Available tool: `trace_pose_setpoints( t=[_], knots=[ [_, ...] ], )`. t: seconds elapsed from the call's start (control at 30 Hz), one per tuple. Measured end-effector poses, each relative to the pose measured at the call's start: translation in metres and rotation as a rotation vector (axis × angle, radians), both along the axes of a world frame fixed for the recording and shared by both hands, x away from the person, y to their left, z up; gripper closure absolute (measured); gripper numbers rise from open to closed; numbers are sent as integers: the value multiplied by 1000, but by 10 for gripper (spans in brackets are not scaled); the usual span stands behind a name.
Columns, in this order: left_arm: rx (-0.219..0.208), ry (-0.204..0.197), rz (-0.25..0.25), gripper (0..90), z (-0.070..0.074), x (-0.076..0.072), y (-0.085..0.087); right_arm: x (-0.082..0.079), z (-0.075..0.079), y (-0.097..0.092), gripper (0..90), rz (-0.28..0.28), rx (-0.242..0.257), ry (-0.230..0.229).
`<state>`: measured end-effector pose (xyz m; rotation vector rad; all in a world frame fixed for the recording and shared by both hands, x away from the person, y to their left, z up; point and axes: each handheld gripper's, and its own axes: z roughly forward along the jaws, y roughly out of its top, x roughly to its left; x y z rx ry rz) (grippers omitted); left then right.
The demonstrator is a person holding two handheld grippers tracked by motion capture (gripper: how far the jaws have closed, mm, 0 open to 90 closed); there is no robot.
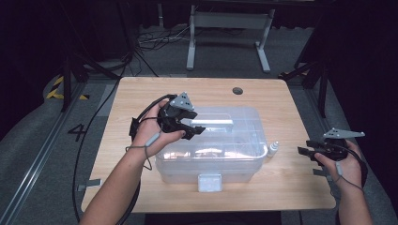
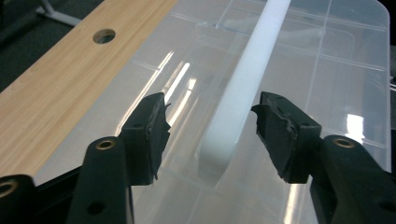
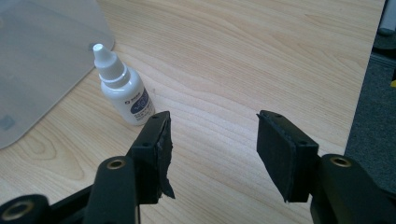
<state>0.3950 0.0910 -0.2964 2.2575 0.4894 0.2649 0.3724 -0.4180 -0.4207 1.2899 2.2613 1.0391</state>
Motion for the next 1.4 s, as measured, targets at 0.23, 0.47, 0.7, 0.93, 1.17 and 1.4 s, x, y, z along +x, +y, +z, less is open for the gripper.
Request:
trace_pose_setpoints(
  t=[0.23, 0.47, 0.7, 0.93, 1.17, 1.4],
  knots=[
    [38, 48, -39, 623, -3, 6, -3, 1, 0, 3, 462, 7, -2, 1],
    [59, 49, -37, 708, -1, 5, -6, 2, -1, 4, 462, 15, -3, 6],
    [66, 55, -34, 709, 0, 6, -6, 2, -1, 4, 462, 15, -2, 7],
    [81, 57, -31, 711, 2, 6, -7, 2, 0, 6, 462, 17, -4, 4],
    [92, 69, -25, 714, 6, 12, -8, 2, 1, 6, 464, 17, -2, -5],
    [111, 82, -15, 714, 14, 18, -10, 1, 4, 8, 464, 26, 0, -18]
  ],
)
